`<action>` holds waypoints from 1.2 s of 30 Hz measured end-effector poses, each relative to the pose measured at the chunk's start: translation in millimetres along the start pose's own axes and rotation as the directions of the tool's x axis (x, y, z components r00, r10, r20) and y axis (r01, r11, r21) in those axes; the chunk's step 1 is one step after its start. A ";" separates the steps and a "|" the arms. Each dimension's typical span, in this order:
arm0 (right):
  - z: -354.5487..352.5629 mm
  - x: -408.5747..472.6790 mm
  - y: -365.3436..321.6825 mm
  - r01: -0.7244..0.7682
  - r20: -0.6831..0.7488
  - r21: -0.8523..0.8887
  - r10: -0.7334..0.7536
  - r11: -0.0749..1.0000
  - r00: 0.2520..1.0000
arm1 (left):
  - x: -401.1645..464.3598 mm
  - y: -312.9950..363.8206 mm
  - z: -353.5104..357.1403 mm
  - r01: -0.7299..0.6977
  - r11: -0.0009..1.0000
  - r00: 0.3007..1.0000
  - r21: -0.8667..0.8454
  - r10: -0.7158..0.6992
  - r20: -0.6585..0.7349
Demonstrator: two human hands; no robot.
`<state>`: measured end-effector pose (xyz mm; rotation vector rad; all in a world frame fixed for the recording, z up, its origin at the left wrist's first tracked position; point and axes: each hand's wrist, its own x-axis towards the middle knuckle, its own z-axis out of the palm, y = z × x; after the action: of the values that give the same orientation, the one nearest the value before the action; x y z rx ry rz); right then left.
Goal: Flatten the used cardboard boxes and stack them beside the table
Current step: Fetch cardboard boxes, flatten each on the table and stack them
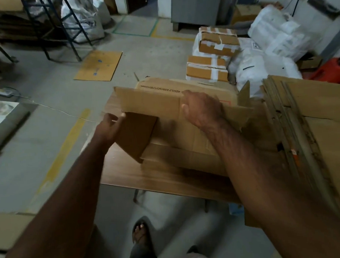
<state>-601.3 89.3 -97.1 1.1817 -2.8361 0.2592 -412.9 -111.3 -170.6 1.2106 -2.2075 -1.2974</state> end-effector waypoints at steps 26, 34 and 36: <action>273.8 -65.4 -86.2 0.006 0.516 -0.006 -0.002 1.000 0.856 | 171.2 -189.3 0.1 0.590 0.788 0.783 -0.176 -0.505 0.364; 237.3 -37.3 -2.5 -0.379 0.255 -0.118 0.397 0.918 0.882 | 133.4 -140.1 42.9 0.535 0.805 0.788 -0.256 -0.366 0.494; 222.8 -24.8 8.2 -0.660 0.184 0.058 0.641 0.749 0.745 | 107.0 -134.0 58.2 0.604 0.712 0.772 -0.357 -0.413 0.483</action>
<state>-587.2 72.9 -320.3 0.1488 -3.3071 0.3815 -444.2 -194.1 -328.6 1.5141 -1.5722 -2.3256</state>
